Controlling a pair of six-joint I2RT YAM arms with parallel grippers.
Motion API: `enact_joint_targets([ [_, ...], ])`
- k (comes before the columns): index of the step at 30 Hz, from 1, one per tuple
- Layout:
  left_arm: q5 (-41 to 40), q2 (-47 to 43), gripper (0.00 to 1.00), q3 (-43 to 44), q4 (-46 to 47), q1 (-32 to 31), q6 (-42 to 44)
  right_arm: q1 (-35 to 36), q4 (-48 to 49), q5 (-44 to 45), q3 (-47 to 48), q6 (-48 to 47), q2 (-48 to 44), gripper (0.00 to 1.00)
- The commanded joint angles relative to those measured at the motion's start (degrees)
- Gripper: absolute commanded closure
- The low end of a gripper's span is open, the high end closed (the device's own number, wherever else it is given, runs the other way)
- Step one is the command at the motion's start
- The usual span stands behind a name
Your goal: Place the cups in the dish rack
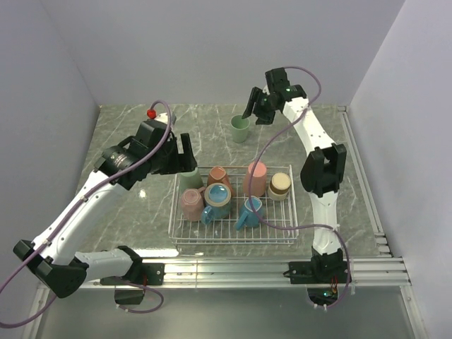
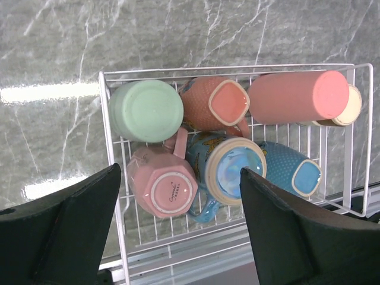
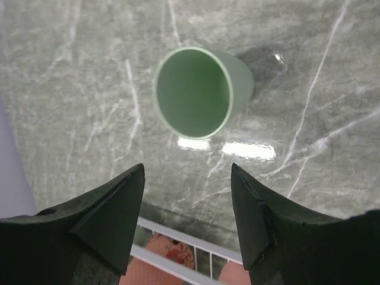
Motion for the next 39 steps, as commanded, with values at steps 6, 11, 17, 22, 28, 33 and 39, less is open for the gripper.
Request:
enact_joint_targets([
  [6,0.4,-0.7,0.15,-1.6,0.5,0.2,-2.6,1.0,2.4,2.0,2.7,0.9,5.6,0.33],
  [11,1.0,0.6,0.16,-1.6,0.1,0.3,-2.1,2.1,5.1,2.5,0.8,1.2,7.8,0.33],
  [17,2.9,0.7,0.18,-3.1,0.4,0.4,-2.1,2.4,8.2,4.6,-0.9,3.4,9.1,0.39],
  [22,4.0,2.1,0.19,-1.8,0.2,0.3,-2.0,2.4,8.9,5.4,-3.5,3.1,7.2,0.95],
  [28,3.5,4.8,0.19,2.3,-0.1,0.3,-1.2,1.2,10.8,4.7,-8.2,1.4,-0.9,1.00],
  [33,3.2,5.8,0.19,4.9,0.5,0.3,-0.7,-1.5,13.1,2.0,-13.8,2.3,-10.1,1.00],
  [39,4.8,4.7,0.16,5.9,4.4,0.5,-1.0,-4.6,16.6,-3.9,-23.2,4.2,-25.5,1.00],
])
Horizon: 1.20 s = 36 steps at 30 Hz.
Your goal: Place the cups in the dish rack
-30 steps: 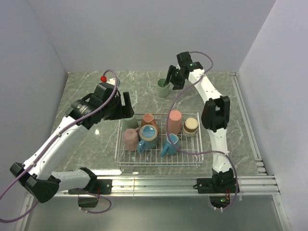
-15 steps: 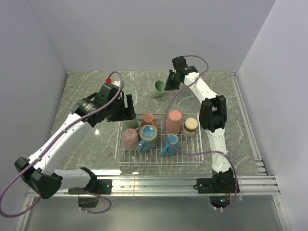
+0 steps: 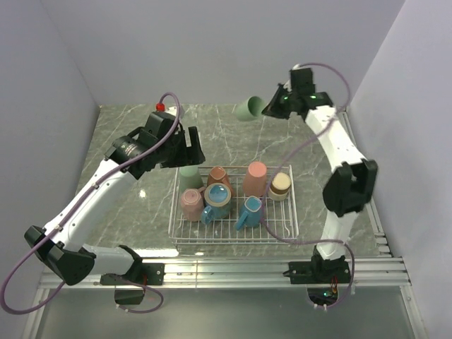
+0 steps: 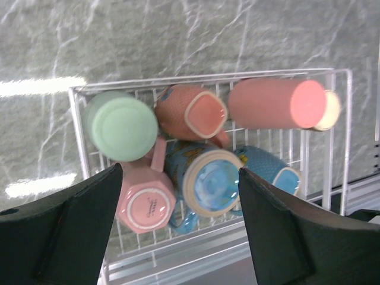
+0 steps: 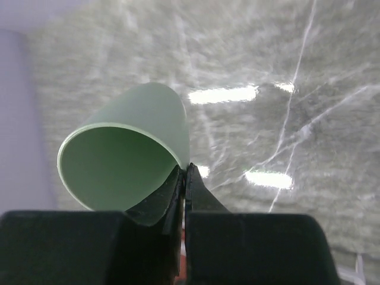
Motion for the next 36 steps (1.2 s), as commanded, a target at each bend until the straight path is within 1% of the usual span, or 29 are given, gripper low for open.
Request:
enact_joint_targets([
  [1,2.4,-1.5,0.15,1.8,4.9,0.4,0.6,-2.6,5.4,-5.1,-3.8,2.0,-11.8,1.00],
  [2,3.3,-2.1,0.14,1.3,6.4,0.5,0.2,-3.3,6.2,-8.6,-7.3,2.6,-13.6,1.00],
  [3,6.2,-3.7,0.12,0.8,10.6,0.6,0.1,-3.8,7.3,-10.6,-9.5,3.3,-17.5,1.00],
  [4,7.9,-4.7,0.10,-0.8,13.3,1.0,-0.1,-5.3,10.6,-13.5,-12.0,5.7,-19.4,1.00],
  [5,10.2,-7.2,0.07,-2.0,17.0,1.2,-0.6,-6.0,13.2,-16.6,-17.5,7.5,-21.3,1.00],
  [6,14.7,-8.4,0.01,-3.2,23.5,1.4,-1.0,-6.8,20.9,-25.0,-20.9,9.7,-24.8,1.00],
  [7,17.5,-9.6,0.01,-6.0,27.4,2.3,-1.7,-7.6,25.2,-29.0,-24.1,12.5,-26.3,1.00],
  [8,20.2,-11.0,0.01,-7.3,30.5,3.1,-3.4,-8.7,29.5,-32.4,-29.8,18.4,-27.6,1.00],
  [9,25.9,-11.2,0.01,-8.3,33.2,3.9,-4.7,-9.1,37.0,-38.2,-32.3,21.2,-29.7,1.00],
  [10,28.8,-11.1,0.01,-10.0,38.6,5.6,-6.0,-9.3,38.8,-39.7,-34.5,25.8,-30.8,1.00],
  [11,31.0,-10.4,0.01,-10.7,40.8,6.4,-8.8,-9.4,42.1,-40.8,-38.1,27.3,-32.0,1.00],
  [12,33.2,-9.9,0.01,-11.1,42.8,7.1,-10.3,-9.3,44.9,-41.6,-39.7,28.4,-34.3,1.00],
  [14,37.9,-8.3,0.01,-12.3,48.3,8.3,-13.9,-9.3,46.5,-42.0,-43.4,30.1,-36.6,1.00],
  [16,41.1,-7.3,0.01,-12.7,51.1,8.8,-16.0,-9.3,48.2,-42.4,-45.8,31.6,-39.7,1.00],
  [17,42.3,-6.6,0.01,-13.1,53.8,8.9,-17.8,-9.4,48.8,-42.6,-48.3,32.4,-40.6,1.00],
  [18,43.3,-6.3,0.01,-13.4,56.7,8.9,-18.7,-9.3,51.9,-42.9,-49.8,33.7,-42.2,1.00],
  [19,44.5,-6.1,0.01,-14.2,58.6,8.9,-19.7,-9.2,54.3,-43.6,-51.5,37.2,-43.0,1.00],
  [20,46.6,-5.6,0.01,-14.8,60.5,8.9,-21.6,-9.2,56.6,-43.9,-55.0,39.1,-43.8,1.00],
  [21,47.9,-5.4,0.01,-15.4,64.5,8.9,-22.6,-9.1,60.0,-44.0,-56.5,40.6,-45.3,1.00],
  [22,48.8,-5.1,0.01,-16.4,66.1,8.9,-24.3,-9.3,61.2,-44.1,-59.0,42.7,-46.0,1.00],
  [24,50.6,-4.9,0.01,-18.2,70.3,8.9,-25.6,-9.2,63.3,-44.2,-60.9,44.5,-47.7,1.00],
  [27,51.5,-5.0,0.01,-19.4,72.8,8.9,-26.6,-9.2,63.1,-44.6,-62.5,44.7,-49.0,1.00],
  [31,51.9,-5.2,0.01,-21.2,75.7,8.9,-27.4,-8.4,62.6,-44.8,-62.2,44.6,-49.1,1.00],
  [36,51.7,-3.6,0.01,-21.2,73.4,8.8,-25.8,-7.0,62.3,-45.1,-60.8,44.7,-48.9,1.00],
])
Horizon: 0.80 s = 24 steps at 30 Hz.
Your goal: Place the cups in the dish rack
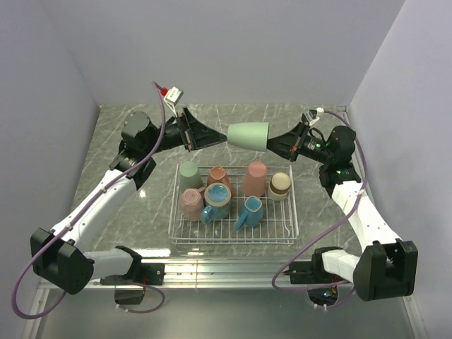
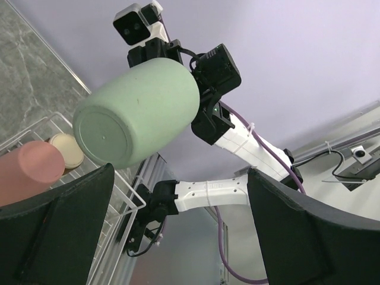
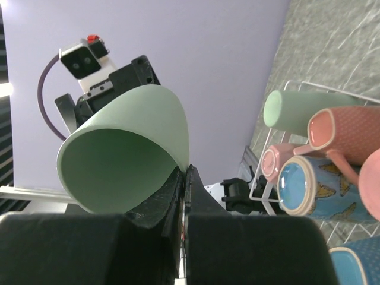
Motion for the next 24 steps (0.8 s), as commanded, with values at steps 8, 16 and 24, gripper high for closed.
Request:
enact_joint_targets([
  [8,1.4,2.7,0.01,-1.6,7.1,-0.1,-0.8,2.6,2.4,-1.5,2.4,0.6,-1.6,1.00],
  [16,1.8,4.6,0.01,-2.5,12.3,-0.3,-3.2,5.0,1.7,-2.0,4.3,-0.1,0.1,1.00],
  [24,4.8,5.9,0.02,-3.1,20.8,-1.7,-6.7,6.8,3.1,-0.6,2.5,-0.4,2.4,1.00],
])
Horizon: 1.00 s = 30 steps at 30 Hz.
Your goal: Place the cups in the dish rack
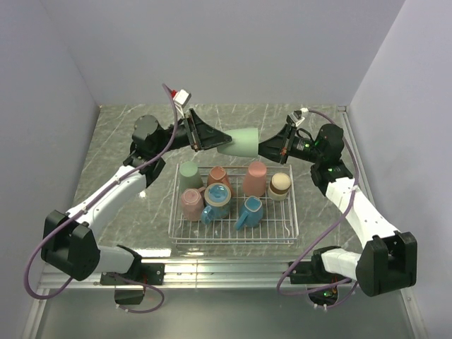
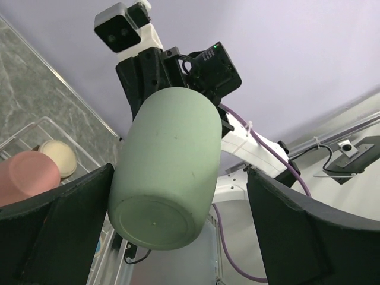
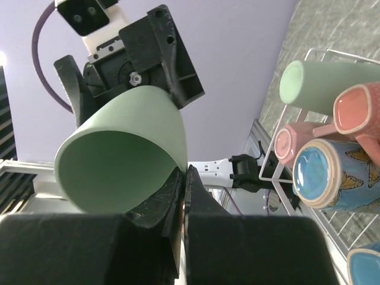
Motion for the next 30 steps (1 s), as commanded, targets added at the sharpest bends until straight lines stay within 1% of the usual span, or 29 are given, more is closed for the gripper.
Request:
enact_joint_targets([
  [1,2.8,0.0,0.03,0.5,6.5,-1.3,-1.1,0.4,3.7,0.9,0.4,-0.2,0.1,1.00],
  [5,3.5,-0.1,0.09,0.0,7.5,-2.2,-1.7,0.4,5.1,2.0,0.0,0.5,0.9,1.00],
  [6,3.5,-0.4,0.14,-0.3,7.5,-2.4,-1.7,0.4,5.5,2.2,0.0,0.7,1.1,1.00],
  [8,3.3,-0.9,0.19,-0.6,7.1,-2.7,-1.4,0.3,5.8,2.3,0.3,0.9,1.5,1.00],
  [11,2.8,-1.5,0.31,-1.3,6.7,-3.0,-1.2,0.4,6.0,2.1,0.4,0.9,1.6,1.00],
  [12,2.7,-1.6,0.44,-1.5,6.7,-3.1,-1.2,0.4,5.6,2.1,0.4,0.6,1.6,1.00],
  [13,2.6,-1.7,0.53,-1.6,6.5,-3.1,-1.2,0.4,5.5,2.0,0.3,0.5,1.4,1.00],
  [14,2.3,-1.8,0.73,-1.6,6.1,-3.1,-1.2,0.4,5.3,1.9,0.1,0.3,1.3,1.00],
  [15,2.0,-1.8,0.81,-1.5,5.8,-3.2,-1.1,0.4,4.5,1.9,0.1,-0.4,1.0,1.00],
  [17,1.5,-1.8,0.94,-1.1,3.1,-3.2,0.0,0.0,1.6,2.0,1.0,-2.6,0.0,1.00],
  [18,1.3,-1.9,1.00,-0.3,1.9,-3.1,0.6,-0.5,-4.9,2.6,1.9,-7.1,-0.4,1.00],
  [20,1.0,-1.8,1.00,0.4,-1.6,-3.1,2.5,-2.4,-14.5,4.3,6.0,-13.5,-1.6,1.00],
  [21,0.3,-1.8,1.00,1.5,-3.3,-3.1,3.5,-3.4,-26.7,7.8,8.0,-21.4,-1.8,0.91],
  [22,0.0,-1.7,1.00,2.3,-5.3,-3.1,5.6,-4.1,-32.8,9.9,12.5,-25.4,-1.8,0.81],
  [23,-0.2,-1.5,1.00,3.0,-8.5,-3.2,6.5,-5.2,-39.0,12.9,14.5,-29.1,-1.4,0.71],
  [24,-0.5,-1.3,1.00,4.4,-10.6,-3.1,7.5,-5.6,-49.0,15.4,16.6,-34.7,-0.8,0.54],
  [25,-0.8,-1.2,1.00,5.2,-11.9,-3.1,9.1,-6.0,-52.2,19.5,18.7,-36.6,-0.5,0.47],
  [26,-1.1,-1.1,1.00,6.4,-13.9,-3.1,9.7,-6.8,-57.5,21.1,19.1,-39.0,-0.1,0.36],
  [27,-1.5,-1.1,1.00,7.1,-15.1,-3.1,10.3,-7.3,-59.6,22.8,19.4,-39.8,0.0,0.33],
  [29,-2.0,-0.4,1.00,8.8,-17.9,-3.2,12.9,-8.1,-62.6,29.2,19.0,-41.1,-0.9,0.32],
  [30,-2.3,-0.1,1.00,10.7,-20.7,-3.3,13.8,-8.8,-66.1,32.9,19.2,-42.6,-1.3,0.32],
])
